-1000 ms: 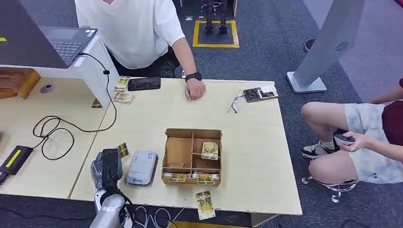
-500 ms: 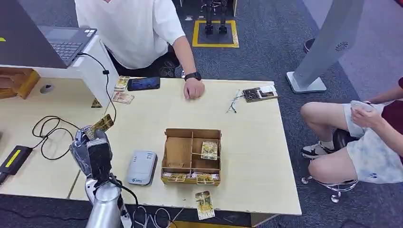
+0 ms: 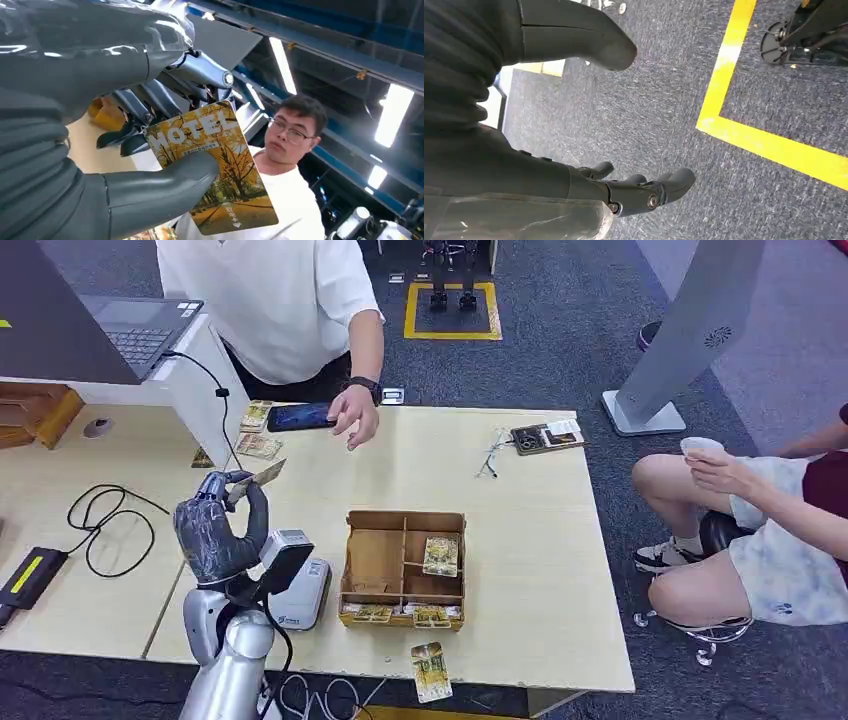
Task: Pass the card to the sensor for recognition and then transmit it.
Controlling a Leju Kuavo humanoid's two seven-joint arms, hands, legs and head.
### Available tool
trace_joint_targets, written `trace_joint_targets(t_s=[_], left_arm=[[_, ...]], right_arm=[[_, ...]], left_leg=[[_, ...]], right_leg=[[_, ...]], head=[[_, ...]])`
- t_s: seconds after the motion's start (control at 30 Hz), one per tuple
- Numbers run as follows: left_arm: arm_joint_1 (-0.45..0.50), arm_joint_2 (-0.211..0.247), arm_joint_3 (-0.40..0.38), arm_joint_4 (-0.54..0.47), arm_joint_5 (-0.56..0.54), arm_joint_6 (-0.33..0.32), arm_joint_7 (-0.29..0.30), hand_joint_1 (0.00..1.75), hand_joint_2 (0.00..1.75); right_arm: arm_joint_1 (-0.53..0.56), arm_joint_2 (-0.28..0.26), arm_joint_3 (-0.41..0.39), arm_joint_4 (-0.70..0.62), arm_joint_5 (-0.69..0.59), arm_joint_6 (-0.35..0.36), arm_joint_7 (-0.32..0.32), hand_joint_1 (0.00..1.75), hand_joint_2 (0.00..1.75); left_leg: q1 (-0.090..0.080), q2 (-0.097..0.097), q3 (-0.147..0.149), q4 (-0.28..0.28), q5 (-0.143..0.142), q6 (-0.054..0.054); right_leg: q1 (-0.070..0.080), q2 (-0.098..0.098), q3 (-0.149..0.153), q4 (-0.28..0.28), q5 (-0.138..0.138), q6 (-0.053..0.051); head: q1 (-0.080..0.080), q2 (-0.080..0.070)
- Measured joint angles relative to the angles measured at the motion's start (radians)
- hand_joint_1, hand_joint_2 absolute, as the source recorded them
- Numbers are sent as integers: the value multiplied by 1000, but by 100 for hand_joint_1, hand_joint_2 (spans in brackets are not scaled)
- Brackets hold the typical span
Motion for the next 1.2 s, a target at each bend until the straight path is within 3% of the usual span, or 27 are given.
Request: trace_joint_targets(t_s=[0.23, 0.6, 0.63, 0.67, 0.7, 0.73, 0.8, 0.83, 0.9, 1.03, 1.2], left_arm=[[-79, -15, 56, 70, -159, 0, 55, 175, 175], [-116, -29, 104, 129, -235, 0, 106, 175, 175], [-116, -30, 105, 133, -241, 0, 114, 147, 175], [-116, -30, 105, 137, -245, 0, 124, 136, 175], [-117, -30, 105, 143, -246, 0, 128, 136, 175], [-117, -30, 105, 148, -246, 0, 134, 44, 175], [-117, -29, 105, 157, -246, 0, 143, 54, 175], [-117, -29, 105, 161, -244, 0, 149, 84, 175], [-117, -29, 105, 169, -237, 0, 161, 84, 175], [-117, -29, 105, 182, -210, 0, 167, 65, 175], [-117, -29, 104, 195, -172, 0, 166, 65, 175]], right_arm=[[-4, -4, 5, 5, 14, 3, 0, 0, 175], [-5, -5, 5, 7, 14, 3, 0, 0, 175], [-5, -5, 5, 7, 14, 3, 0, 0, 175], [-5, -5, 5, 8, 14, 3, 0, 0, 175], [-6, -5, 5, 8, 14, 3, 0, 0, 175], [-6, -6, 5, 8, 14, 3, 0, 0, 175], [-5, -6, 5, 9, 14, 2, 0, 0, 175], [-5, -6, 5, 9, 14, 2, 0, 0, 175], [-5, -6, 5, 10, 13, 1, 0, 0, 175], [-5, -6, 5, 10, 11, -1, 0, 0, 175], [-5, -6, 5, 10, 11, -2, 1, 0, 175]], left_leg=[[0, 0, 0, 0, 0, 0], [0, 0, 0, 0, 0, 0], [0, 0, 0, 0, 0, 0], [0, 0, 0, 0, 0, 0], [0, 0, 0, 0, 0, 0], [0, 0, 0, 0, 0, 0], [0, 0, 0, 0, 0, 0], [0, 0, 0, 0, 0, 0], [0, 0, 0, 0, 0, 0], [0, 0, 0, 0, 0, 0], [0, 0, 0, 0, 0, 0]], right_leg=[[0, 0, 0, 0, 0, 0], [0, 0, 0, 0, 0, 0], [0, 0, 0, 0, 0, 0], [0, 0, 0, 0, 0, 0], [0, -1, 0, 0, 0, 0], [0, -1, 0, 0, 0, 0], [0, 0, 0, 0, 0, 0], [0, 0, 0, 0, 0, 0], [0, 0, 0, 0, 0, 0], [0, 0, 0, 0, 0, 0], [0, 0, 0, 0, 0, 0]], head=[[0, 0], [0, 0], [0, 0], [0, 0], [0, 0], [0, 0], [0, 0], [0, 0], [0, 0], [0, 0], [0, 0]])
